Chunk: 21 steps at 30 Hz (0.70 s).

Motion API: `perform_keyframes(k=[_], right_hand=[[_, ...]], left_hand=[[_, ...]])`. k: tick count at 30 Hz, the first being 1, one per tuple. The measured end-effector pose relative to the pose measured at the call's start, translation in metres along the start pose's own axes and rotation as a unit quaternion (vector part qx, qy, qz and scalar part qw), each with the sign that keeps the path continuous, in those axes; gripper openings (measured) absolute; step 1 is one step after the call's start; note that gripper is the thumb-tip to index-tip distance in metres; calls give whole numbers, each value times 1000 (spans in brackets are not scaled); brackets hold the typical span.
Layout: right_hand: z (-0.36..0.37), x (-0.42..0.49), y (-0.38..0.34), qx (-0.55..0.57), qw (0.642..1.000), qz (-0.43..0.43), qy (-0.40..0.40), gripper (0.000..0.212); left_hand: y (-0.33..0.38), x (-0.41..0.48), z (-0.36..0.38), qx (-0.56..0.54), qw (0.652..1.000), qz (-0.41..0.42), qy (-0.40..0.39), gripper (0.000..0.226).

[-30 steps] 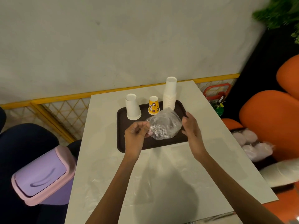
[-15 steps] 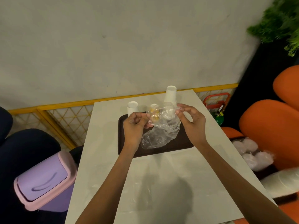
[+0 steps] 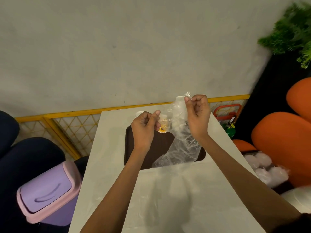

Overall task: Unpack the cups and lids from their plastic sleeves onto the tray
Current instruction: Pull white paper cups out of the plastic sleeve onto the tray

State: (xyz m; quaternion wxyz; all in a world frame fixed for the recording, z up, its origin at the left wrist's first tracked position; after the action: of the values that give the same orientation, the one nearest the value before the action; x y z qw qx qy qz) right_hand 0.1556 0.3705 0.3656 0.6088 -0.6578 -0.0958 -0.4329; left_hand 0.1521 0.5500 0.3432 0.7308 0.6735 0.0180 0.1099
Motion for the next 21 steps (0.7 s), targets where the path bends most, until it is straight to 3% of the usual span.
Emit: perform_keyframes(k=[5,9,14,21], right_hand=[[-1,10,5,-13,999,14,-38,8],[0,5,19,-10,997,41,-72,40],[2,-5,29,-4,992,73,-100,11],[18,-17,19,13,991,52,-120,16]], left_hand=[[6,1,-7,59,996,50,34,27],[1,0,-12,107,989,80,62,17],[-18,2,-14,133,990,49,19,15],[7,4,3,257,963,80,-9,41]])
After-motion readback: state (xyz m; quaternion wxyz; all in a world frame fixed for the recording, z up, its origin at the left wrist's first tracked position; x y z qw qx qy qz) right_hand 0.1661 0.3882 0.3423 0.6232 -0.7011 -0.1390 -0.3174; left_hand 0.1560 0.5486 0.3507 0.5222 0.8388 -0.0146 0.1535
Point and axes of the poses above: each hand's wrist, its own x-axis towards the middle knuckle, its own z-axis out of the palm, y = z × x, the point moved 5 cm from there along x, towards the middle knuckle, and after that the axes turned 9 degrees about -z, right-handed, at the moved point
